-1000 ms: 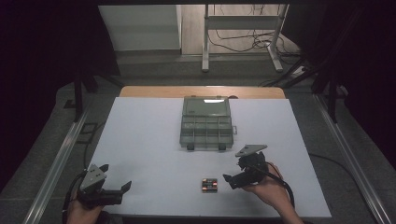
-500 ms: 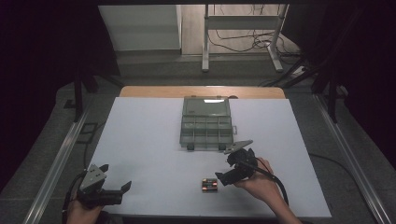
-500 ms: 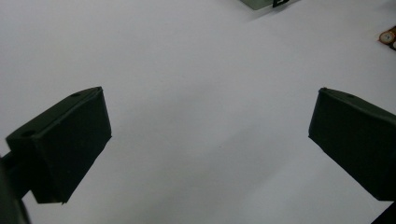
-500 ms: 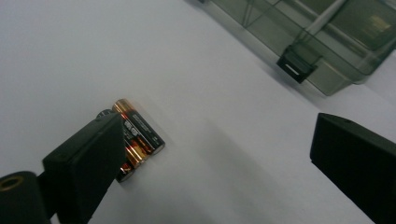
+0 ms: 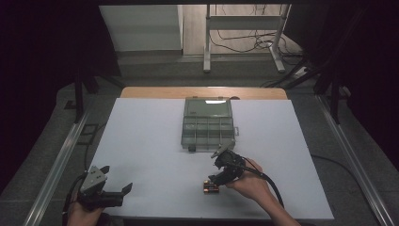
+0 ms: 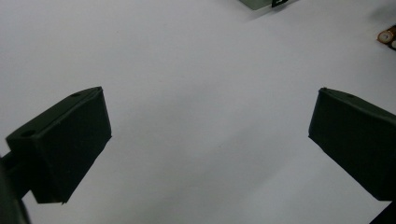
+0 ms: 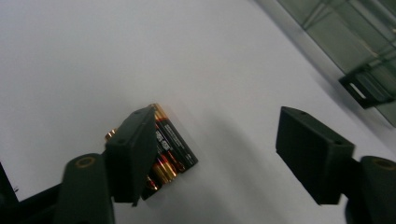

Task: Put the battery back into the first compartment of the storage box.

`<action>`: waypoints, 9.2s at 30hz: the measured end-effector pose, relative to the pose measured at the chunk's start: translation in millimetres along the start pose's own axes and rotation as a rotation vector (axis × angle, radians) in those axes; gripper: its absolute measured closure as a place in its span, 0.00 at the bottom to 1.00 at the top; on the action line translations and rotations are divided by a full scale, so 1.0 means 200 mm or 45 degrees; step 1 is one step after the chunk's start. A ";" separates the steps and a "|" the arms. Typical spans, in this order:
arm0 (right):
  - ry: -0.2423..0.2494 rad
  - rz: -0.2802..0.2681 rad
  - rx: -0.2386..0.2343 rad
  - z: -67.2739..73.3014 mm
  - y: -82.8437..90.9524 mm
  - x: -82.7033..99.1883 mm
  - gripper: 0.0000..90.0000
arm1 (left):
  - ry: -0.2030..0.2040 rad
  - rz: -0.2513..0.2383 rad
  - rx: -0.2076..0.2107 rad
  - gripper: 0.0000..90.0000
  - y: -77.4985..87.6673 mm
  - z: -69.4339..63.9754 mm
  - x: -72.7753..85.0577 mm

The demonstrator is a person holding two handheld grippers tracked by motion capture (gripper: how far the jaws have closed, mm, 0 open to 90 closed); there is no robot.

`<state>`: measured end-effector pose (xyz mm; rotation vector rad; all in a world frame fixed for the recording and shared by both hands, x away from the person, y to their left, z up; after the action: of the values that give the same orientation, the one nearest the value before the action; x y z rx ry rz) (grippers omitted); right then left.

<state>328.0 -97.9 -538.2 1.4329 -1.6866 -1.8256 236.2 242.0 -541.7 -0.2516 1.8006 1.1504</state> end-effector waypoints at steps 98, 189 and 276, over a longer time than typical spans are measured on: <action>-0.230 -0.261 -0.003 -0.42 -0.29 -0.58 0.85 | -0.018 0.037 0.010 0.00 -0.01 -0.01 0.00; -0.144 -0.324 -0.050 -0.22 0.03 -0.26 0.00 | -0.052 0.052 -0.003 0.01 -0.02 -0.02 0.01; 0.000 -0.113 -0.087 -0.03 -0.02 -0.06 0.85 | -0.078 0.077 -0.013 0.01 -0.03 -0.03 0.01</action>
<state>339.4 -90.7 -535.7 1.5021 -1.5678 -1.9098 235.1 234.4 -545.6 -0.1673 1.7595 1.1980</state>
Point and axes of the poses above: each handheld gripper's, and its own axes: y roughly backward along the jaws, x roughly out of its underside, z roughly to its left, the point moved 7 cm from there along -y, roughly forward along the jaws, and after that the axes turned 10 degrees about x, right-handed, at the moved point
